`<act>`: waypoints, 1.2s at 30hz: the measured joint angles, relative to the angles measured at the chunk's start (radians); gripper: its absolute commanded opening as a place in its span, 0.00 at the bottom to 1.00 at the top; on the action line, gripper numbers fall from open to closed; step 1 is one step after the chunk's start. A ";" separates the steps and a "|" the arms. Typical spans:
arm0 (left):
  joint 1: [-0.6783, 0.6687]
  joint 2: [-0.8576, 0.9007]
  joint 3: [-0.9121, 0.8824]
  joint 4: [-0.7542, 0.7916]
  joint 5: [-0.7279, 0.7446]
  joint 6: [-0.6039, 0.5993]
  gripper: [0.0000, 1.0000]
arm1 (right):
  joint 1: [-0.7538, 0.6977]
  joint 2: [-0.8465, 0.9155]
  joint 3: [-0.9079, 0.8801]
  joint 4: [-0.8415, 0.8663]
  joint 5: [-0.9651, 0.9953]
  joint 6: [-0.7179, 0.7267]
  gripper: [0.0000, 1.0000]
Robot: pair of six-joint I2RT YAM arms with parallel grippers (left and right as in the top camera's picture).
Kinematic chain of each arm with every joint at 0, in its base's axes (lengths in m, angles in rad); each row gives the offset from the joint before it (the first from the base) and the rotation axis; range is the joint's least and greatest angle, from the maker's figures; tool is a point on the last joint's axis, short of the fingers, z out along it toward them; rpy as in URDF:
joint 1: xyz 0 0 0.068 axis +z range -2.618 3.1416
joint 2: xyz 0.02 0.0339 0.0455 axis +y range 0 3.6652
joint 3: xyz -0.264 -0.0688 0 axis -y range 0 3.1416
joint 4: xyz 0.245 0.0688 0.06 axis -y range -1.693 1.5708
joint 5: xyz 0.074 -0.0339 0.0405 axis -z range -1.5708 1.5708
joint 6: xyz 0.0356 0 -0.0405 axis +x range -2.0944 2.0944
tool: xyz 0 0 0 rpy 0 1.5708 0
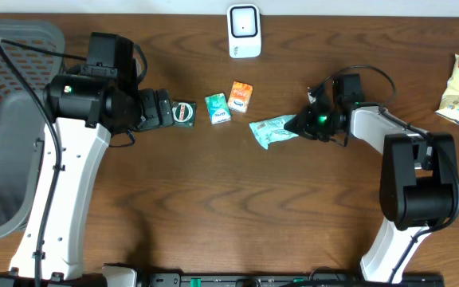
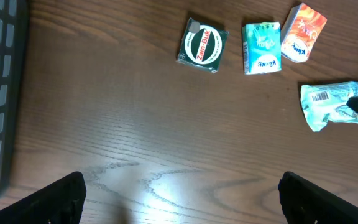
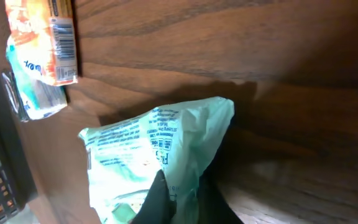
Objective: Scan the item barcode
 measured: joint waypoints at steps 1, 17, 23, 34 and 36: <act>0.000 0.000 0.000 0.000 0.000 0.000 0.98 | 0.000 0.000 0.000 0.003 -0.003 0.000 0.01; 0.000 0.000 0.000 0.000 0.000 0.000 0.98 | 0.043 -0.327 0.159 -0.261 0.344 -0.126 0.01; 0.000 0.000 0.000 0.000 0.000 0.000 0.98 | 0.231 -0.421 0.177 -0.385 0.833 -0.174 0.01; 0.000 0.000 0.000 0.000 0.000 0.000 0.98 | 0.391 -0.199 0.177 -0.498 1.383 -0.206 0.01; 0.000 0.000 0.000 0.000 0.000 0.000 0.98 | 0.397 -0.146 0.176 -0.510 1.396 -0.206 0.01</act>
